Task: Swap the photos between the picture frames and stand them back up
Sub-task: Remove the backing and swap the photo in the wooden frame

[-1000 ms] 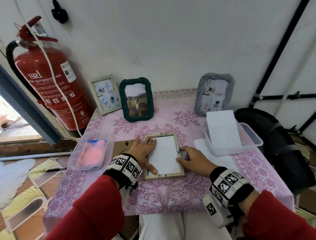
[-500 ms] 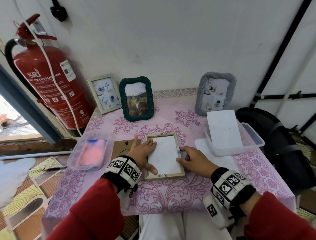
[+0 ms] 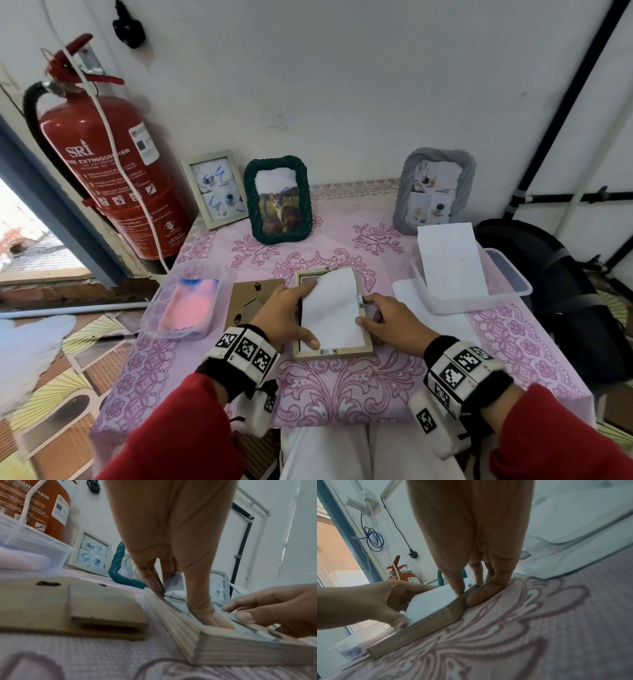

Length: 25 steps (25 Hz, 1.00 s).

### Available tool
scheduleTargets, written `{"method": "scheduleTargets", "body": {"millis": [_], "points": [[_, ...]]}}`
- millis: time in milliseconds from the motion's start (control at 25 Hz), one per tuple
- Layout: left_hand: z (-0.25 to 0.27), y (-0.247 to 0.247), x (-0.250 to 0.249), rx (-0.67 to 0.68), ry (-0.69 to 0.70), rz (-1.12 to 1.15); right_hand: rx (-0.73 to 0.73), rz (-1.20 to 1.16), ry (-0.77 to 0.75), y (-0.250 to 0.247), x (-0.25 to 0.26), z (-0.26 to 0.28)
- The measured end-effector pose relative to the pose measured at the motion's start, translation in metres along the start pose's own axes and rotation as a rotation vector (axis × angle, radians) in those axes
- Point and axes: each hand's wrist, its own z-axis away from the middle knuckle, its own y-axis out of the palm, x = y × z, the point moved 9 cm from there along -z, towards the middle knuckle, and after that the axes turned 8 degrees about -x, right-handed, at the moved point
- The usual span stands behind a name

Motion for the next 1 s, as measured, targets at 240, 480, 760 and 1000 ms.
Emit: {"method": "scheduleTargets", "body": {"millis": [240,480,760,1000], "points": [[0.004,0.0,-0.002,-0.071,-0.063,0.279,-0.002,-0.011,0.012,0.001,-0.001,-0.001],[0.01,0.002,0.006,-0.148,-0.176,0.618,-0.003,-0.001,-0.003,0.001,-0.001,-0.001],[0.015,0.003,-0.007,-0.141,-0.268,0.864,-0.027,-0.012,-0.011,0.001,-0.001,-0.001],[0.023,-0.012,-0.012,-0.233,-0.209,0.754,-0.024,-0.08,0.0,-0.002,-0.002,0.002]]}}
